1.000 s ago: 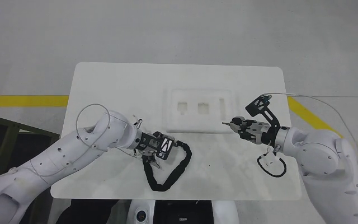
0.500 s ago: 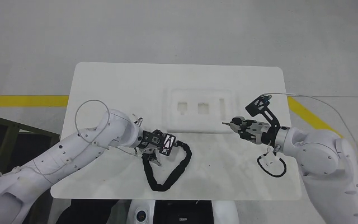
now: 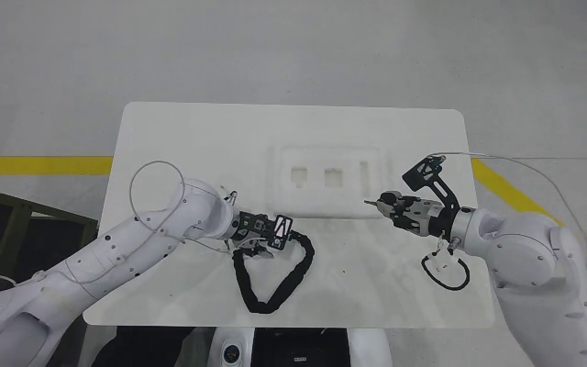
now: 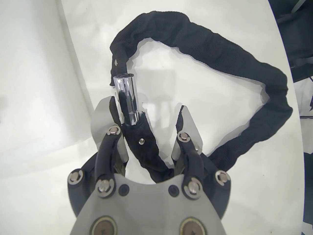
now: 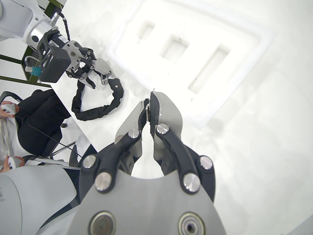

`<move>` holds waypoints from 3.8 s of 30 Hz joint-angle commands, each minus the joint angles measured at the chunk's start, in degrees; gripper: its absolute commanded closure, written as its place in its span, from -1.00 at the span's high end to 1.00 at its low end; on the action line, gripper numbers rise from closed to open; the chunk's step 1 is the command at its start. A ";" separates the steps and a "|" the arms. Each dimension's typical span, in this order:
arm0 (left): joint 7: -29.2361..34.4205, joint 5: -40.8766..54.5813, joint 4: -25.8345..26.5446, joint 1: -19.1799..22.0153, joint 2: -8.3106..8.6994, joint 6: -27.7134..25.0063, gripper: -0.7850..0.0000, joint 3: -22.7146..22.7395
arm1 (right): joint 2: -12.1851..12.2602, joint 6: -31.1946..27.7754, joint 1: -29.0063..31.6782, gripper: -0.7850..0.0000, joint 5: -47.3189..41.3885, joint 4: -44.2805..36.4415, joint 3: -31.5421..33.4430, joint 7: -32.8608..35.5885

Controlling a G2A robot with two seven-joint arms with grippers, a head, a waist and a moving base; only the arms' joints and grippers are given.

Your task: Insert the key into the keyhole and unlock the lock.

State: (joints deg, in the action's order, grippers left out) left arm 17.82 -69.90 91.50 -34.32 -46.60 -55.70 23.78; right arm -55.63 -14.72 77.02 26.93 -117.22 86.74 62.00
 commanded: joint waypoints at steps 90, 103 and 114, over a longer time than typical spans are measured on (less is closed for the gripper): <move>-86.53 -11.50 -23.62 -1.88 -3.87 20.10 -1.00 -8.33 | 0.07 2.71 -8.06 -1.00 -10.84 -9.33 -14.46 1.41; -89.07 -6.19 -23.59 0.14 -3.00 22.64 -1.00 -14.04 | -0.01 2.57 -10.28 -1.00 -7.75 -7.24 -17.68 0.11; -89.07 -6.19 -23.59 0.14 -3.00 22.64 -1.00 -14.04 | -0.13 1.50 -13.52 -1.00 -7.28 -6.16 -19.35 0.18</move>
State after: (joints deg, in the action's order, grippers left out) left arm -71.25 -76.09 67.92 -34.18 -49.60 -33.06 9.74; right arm -55.75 -13.18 63.67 19.74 -123.45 67.54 62.23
